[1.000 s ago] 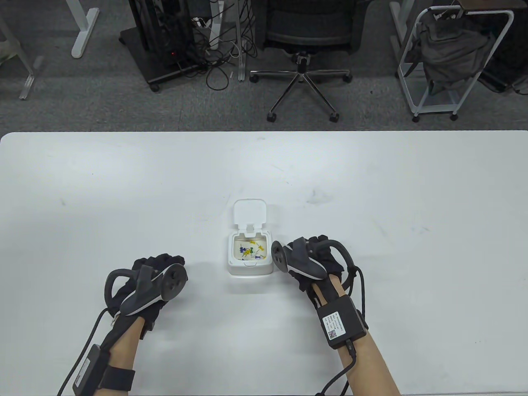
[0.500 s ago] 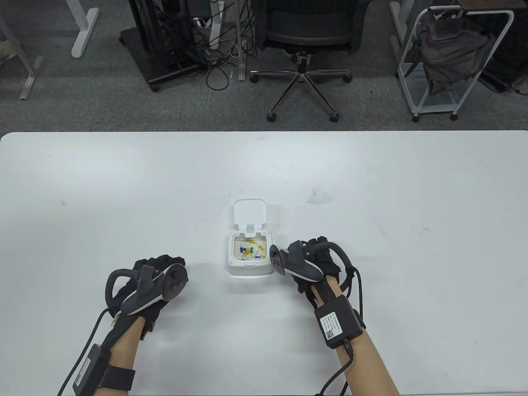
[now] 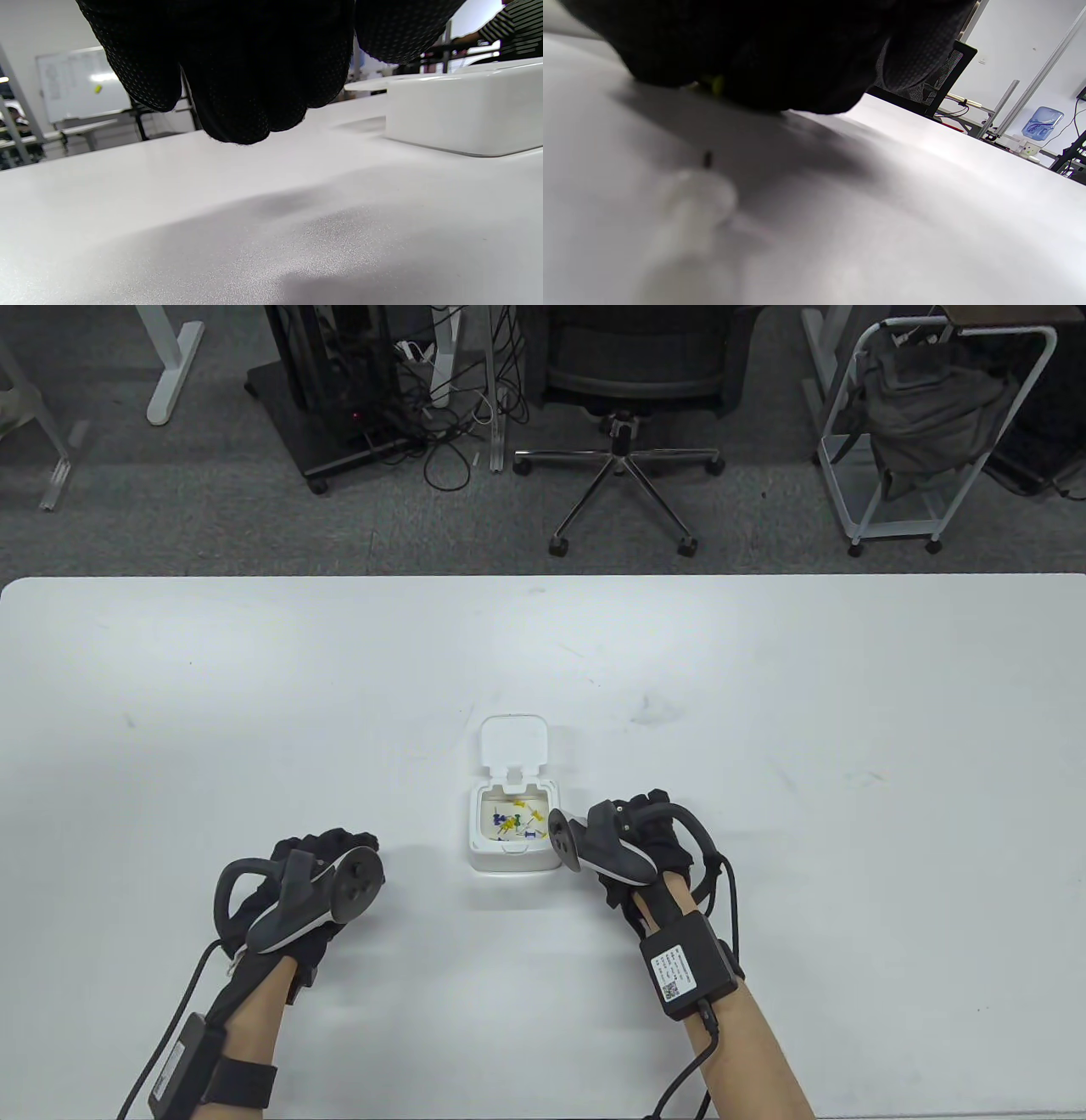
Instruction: Press to open box and store push pins
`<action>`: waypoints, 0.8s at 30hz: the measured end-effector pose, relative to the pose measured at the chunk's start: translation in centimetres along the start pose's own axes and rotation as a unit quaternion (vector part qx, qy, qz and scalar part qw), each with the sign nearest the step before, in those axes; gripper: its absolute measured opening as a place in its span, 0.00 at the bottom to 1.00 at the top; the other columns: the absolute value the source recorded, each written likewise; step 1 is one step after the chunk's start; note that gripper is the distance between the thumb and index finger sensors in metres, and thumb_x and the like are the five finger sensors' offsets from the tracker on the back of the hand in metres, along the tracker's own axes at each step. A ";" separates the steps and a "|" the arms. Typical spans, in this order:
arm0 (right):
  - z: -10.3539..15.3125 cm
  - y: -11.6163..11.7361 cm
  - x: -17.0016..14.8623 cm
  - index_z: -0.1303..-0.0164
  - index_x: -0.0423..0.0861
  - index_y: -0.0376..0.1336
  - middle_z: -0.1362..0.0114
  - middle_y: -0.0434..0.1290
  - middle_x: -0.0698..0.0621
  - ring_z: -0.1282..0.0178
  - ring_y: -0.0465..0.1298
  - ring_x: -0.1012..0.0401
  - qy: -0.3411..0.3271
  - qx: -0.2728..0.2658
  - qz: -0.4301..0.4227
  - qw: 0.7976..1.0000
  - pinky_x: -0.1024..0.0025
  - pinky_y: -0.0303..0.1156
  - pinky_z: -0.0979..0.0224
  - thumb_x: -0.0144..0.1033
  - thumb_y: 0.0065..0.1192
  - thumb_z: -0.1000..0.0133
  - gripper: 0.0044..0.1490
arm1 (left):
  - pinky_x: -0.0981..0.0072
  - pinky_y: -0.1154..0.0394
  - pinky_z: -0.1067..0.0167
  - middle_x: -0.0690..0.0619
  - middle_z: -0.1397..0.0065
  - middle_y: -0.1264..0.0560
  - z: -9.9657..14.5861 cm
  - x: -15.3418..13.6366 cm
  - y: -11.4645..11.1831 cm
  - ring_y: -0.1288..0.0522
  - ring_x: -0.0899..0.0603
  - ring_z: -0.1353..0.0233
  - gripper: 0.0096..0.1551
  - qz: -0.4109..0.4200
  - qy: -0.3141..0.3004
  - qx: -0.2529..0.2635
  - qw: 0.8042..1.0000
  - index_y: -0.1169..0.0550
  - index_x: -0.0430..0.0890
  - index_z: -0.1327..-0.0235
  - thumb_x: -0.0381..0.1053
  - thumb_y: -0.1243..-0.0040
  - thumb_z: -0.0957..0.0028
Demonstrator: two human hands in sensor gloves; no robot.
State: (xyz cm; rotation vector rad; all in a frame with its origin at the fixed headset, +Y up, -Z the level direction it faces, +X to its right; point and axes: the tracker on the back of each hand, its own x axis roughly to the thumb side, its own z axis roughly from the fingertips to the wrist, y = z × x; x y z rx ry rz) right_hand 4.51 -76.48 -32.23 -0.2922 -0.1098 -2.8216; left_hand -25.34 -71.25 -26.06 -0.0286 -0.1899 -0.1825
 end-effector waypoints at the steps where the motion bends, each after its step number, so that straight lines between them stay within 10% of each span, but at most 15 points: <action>1: 0.0 0.0 0.0 0.49 0.56 0.66 0.46 0.80 0.59 0.45 0.81 0.56 0.000 -0.001 -0.001 1.000 0.41 0.68 0.22 0.51 0.62 0.56 0.25 | 0.48 0.23 0.27 0.59 0.30 0.20 0.0 0.0 0.0 0.15 0.49 0.37 0.29 0.000 0.000 0.001 1.000 0.23 0.58 0.33 0.64 0.49 0.47; 24: -0.3 -4.3 -0.9 0.47 0.58 0.65 0.43 0.78 0.59 0.42 0.80 0.56 0.007 -0.032 -0.036 0.999 0.42 0.68 0.22 0.52 0.61 0.55 0.26 | 0.48 0.23 0.27 0.59 0.30 0.20 0.1 -0.1 0.3 0.15 0.49 0.37 0.29 -0.004 0.001 0.003 1.000 0.23 0.58 0.33 0.64 0.49 0.47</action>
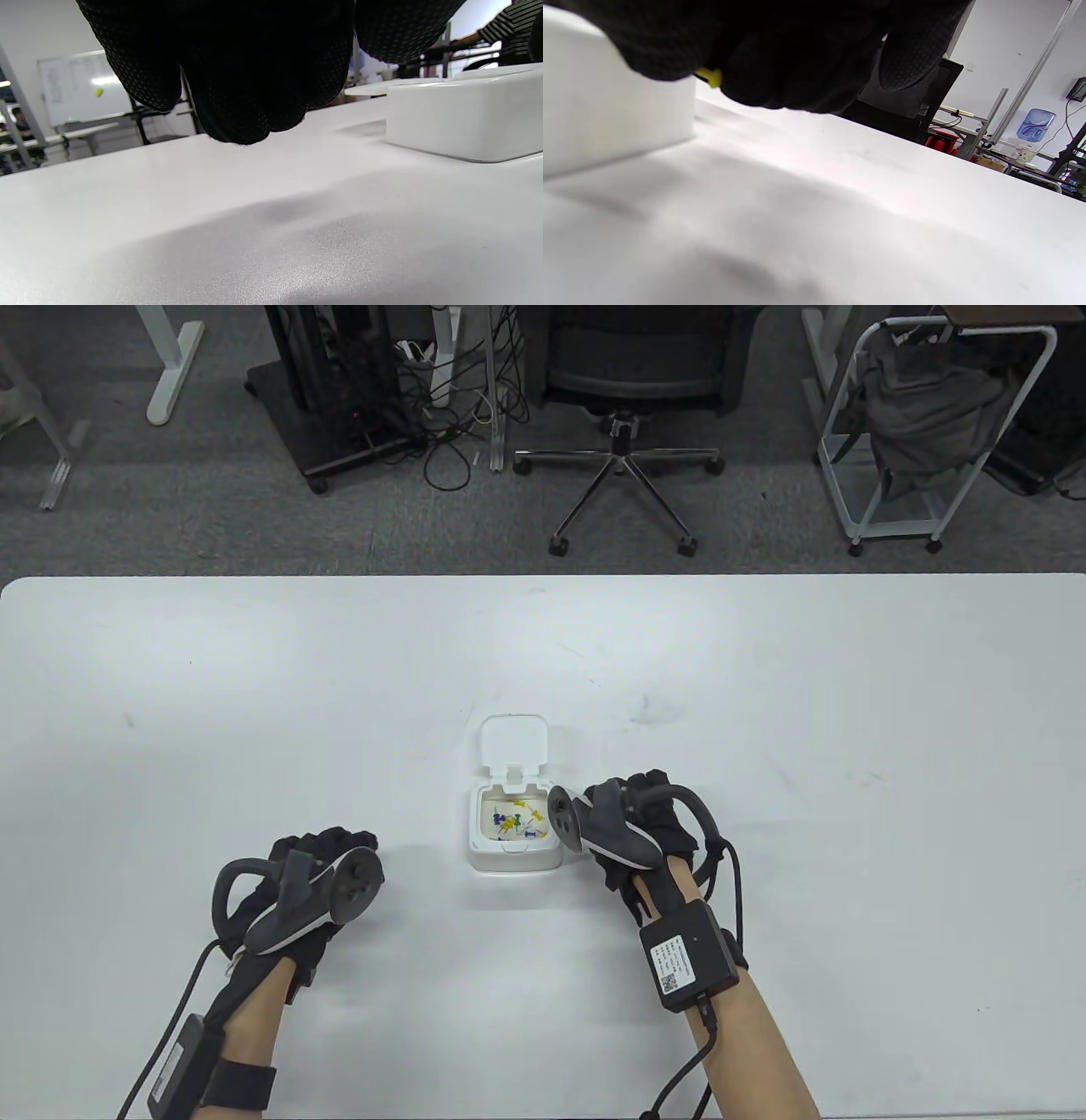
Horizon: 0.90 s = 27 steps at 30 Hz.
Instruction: Press to open box and store push pins
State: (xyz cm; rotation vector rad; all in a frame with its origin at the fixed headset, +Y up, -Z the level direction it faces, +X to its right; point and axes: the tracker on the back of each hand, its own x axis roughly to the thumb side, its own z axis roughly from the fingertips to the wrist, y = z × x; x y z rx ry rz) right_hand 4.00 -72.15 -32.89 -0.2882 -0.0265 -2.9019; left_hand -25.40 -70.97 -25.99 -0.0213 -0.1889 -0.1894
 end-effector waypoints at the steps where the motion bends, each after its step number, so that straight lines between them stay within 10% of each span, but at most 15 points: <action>1: 0.0 -0.3 0.0 0.47 0.58 0.65 0.43 0.78 0.59 0.42 0.80 0.56 -0.001 -0.005 -0.002 1.000 0.42 0.68 0.22 0.52 0.61 0.55 0.26 | 0.48 0.23 0.27 0.58 0.30 0.20 0.0 0.0 0.0 0.15 0.49 0.37 0.29 0.000 0.000 -0.001 1.000 0.23 0.58 0.33 0.64 0.49 0.47; 27: -1.6 -3.3 5.7 0.43 0.59 0.63 0.37 0.77 0.59 0.37 0.79 0.56 -0.052 -0.026 -0.005 0.998 0.43 0.68 0.22 0.50 0.61 0.54 0.28 | 0.48 0.23 0.27 0.58 0.30 0.20 0.1 0.1 0.1 0.15 0.49 0.36 0.29 -0.006 0.000 -0.002 1.000 0.23 0.58 0.33 0.64 0.49 0.47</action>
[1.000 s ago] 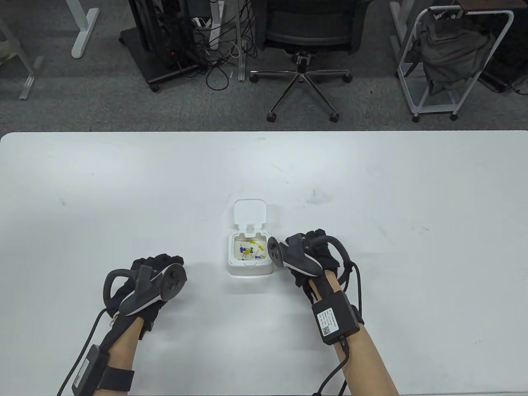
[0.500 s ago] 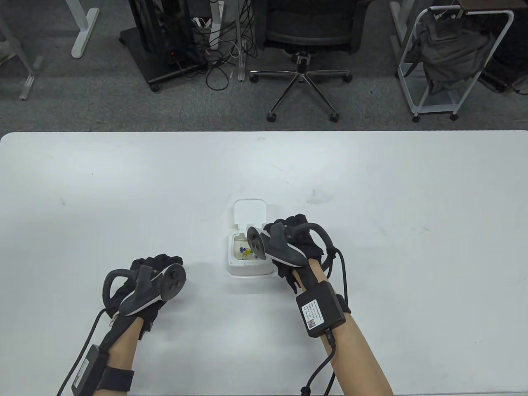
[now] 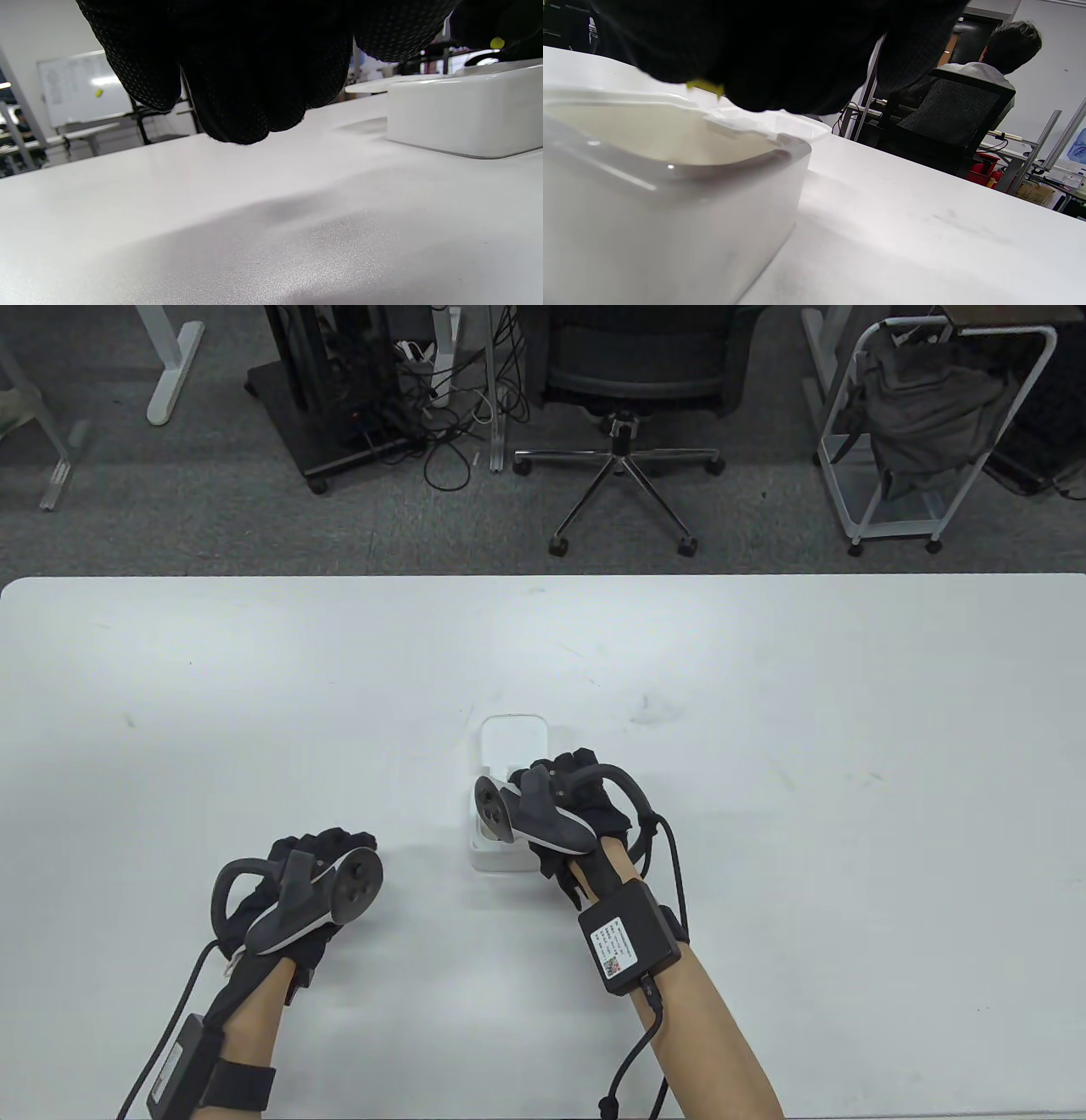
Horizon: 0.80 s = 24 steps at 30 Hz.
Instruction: Press to open box and store push pins
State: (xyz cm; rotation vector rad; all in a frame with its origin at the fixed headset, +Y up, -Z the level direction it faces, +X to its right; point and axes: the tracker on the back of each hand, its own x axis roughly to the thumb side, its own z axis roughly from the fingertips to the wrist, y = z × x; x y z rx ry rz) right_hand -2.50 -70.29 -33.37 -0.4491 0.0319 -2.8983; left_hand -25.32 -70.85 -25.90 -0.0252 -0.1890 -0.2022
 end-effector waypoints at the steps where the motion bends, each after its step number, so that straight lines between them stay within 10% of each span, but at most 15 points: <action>1: 0.0 -0.1 0.0 0.42 0.58 0.63 0.36 0.76 0.59 0.36 0.79 0.55 -0.001 0.000 -0.003 1.000 0.43 0.68 0.22 0.51 0.61 0.54 0.29 | 0.48 0.23 0.27 0.59 0.30 0.20 0.0 0.0 0.0 0.15 0.49 0.36 0.29 0.000 0.000 0.000 1.000 0.23 0.58 0.33 0.64 0.49 0.47; 24: 6.6 1.2 -4.6 0.41 0.57 0.63 0.35 0.77 0.58 0.36 0.79 0.55 0.065 0.015 0.016 0.998 0.43 0.68 0.22 0.53 0.61 0.55 0.31 | 0.48 0.23 0.27 0.59 0.30 0.20 0.0 -0.7 -0.4 0.15 0.49 0.36 0.29 0.007 0.017 -0.005 1.000 0.23 0.58 0.33 0.64 0.49 0.47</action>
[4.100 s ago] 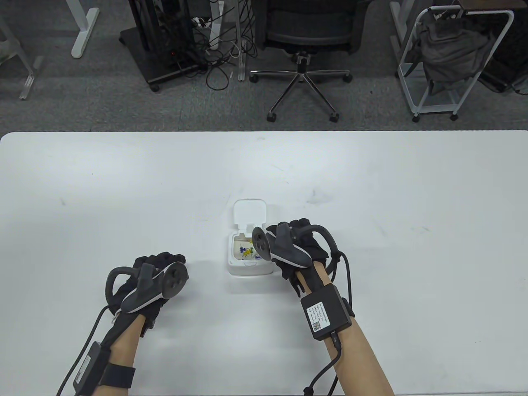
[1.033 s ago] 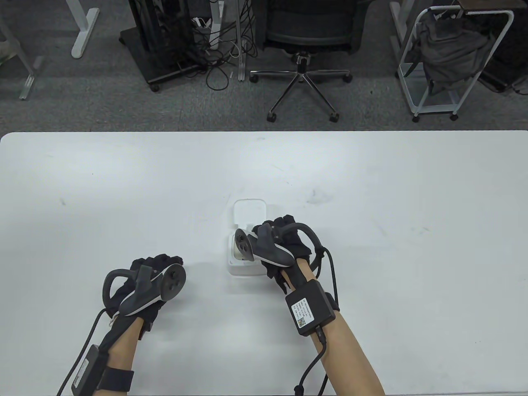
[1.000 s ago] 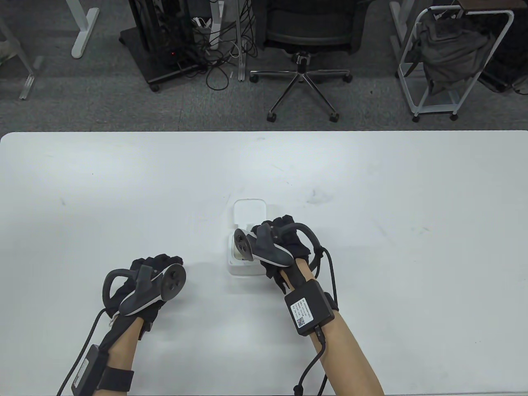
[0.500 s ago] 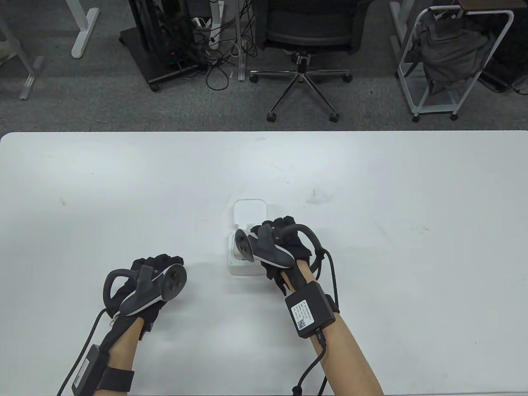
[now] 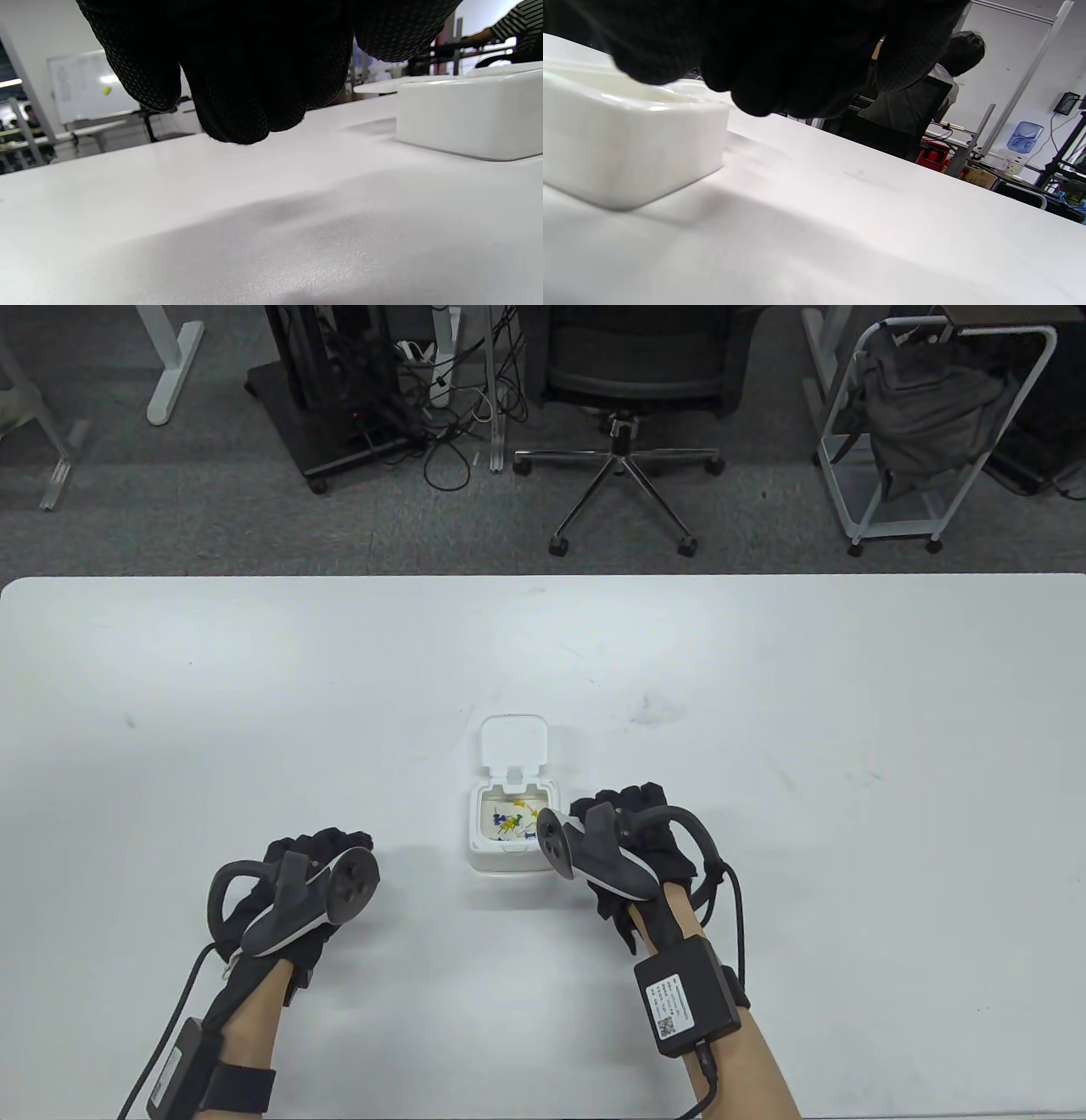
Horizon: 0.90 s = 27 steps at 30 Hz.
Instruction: Press to open box and store push pins
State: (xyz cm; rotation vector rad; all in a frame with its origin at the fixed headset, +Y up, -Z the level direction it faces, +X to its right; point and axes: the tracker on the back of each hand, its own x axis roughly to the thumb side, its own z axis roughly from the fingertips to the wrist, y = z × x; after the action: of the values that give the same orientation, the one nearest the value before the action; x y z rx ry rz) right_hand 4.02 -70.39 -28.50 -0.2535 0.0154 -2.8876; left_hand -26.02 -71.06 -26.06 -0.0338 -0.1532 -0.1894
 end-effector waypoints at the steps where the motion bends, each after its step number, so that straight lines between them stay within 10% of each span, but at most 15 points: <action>1: 0.3 0.2 -0.1 0.41 0.57 0.63 0.36 0.77 0.58 0.36 0.79 0.55 0.002 0.002 0.000 1.000 0.43 0.68 0.22 0.53 0.61 0.55 0.31 | 0.48 0.23 0.27 0.58 0.30 0.20 0.0 -0.1 0.0 0.15 0.49 0.37 0.29 0.001 0.002 0.000 1.000 0.23 0.58 0.33 0.64 0.49 0.47; 27: 2.8 5.5 -2.2 0.42 0.52 0.66 0.39 0.80 0.55 0.41 0.82 0.54 0.038 0.051 0.033 0.997 0.44 0.70 0.23 0.53 0.63 0.56 0.33 | 0.48 0.23 0.27 0.58 0.30 0.20 0.0 -0.5 0.1 0.15 0.49 0.36 0.29 -0.003 0.012 0.007 1.000 0.23 0.58 0.33 0.64 0.49 0.47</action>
State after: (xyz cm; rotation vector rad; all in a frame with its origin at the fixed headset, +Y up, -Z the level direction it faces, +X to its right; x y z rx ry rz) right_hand 7.91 -75.19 -26.29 -0.1231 -0.1080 -2.8204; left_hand -26.54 -70.90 -26.11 -0.0171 -0.1304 -0.1950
